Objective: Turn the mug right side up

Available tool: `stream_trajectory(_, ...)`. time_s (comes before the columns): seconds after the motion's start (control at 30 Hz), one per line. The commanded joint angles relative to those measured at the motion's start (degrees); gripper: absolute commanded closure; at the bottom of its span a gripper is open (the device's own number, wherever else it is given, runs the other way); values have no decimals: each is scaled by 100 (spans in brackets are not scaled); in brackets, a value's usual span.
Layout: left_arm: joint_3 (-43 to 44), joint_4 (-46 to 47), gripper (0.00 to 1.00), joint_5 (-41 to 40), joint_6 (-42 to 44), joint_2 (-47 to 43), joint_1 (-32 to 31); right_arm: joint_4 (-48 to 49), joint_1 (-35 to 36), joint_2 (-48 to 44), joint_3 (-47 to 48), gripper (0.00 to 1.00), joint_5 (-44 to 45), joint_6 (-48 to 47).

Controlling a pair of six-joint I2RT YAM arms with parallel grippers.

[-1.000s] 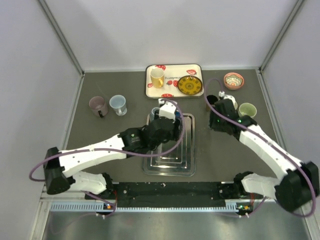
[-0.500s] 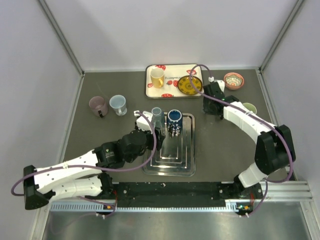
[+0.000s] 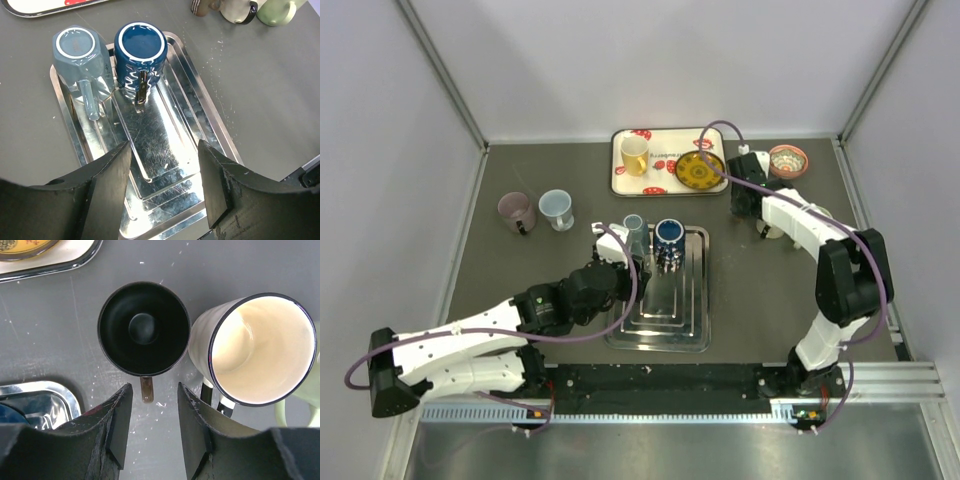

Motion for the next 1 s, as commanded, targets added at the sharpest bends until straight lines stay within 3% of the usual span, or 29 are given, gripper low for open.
stream_trajectory(0.0, 22, 289, 39, -13, 2, 95, 10, 91, -54, 136, 352, 59, 9, -34)
stream_trajectory(0.27, -4, 298, 39, 5, -51, 130, 1, 91, -80, 364, 484, 60, 9, -34)
stream_trajectory(0.97, -48, 298, 40, 5, -138, 148, 10, 91, -195, 549, 501, 84, -184, -52)
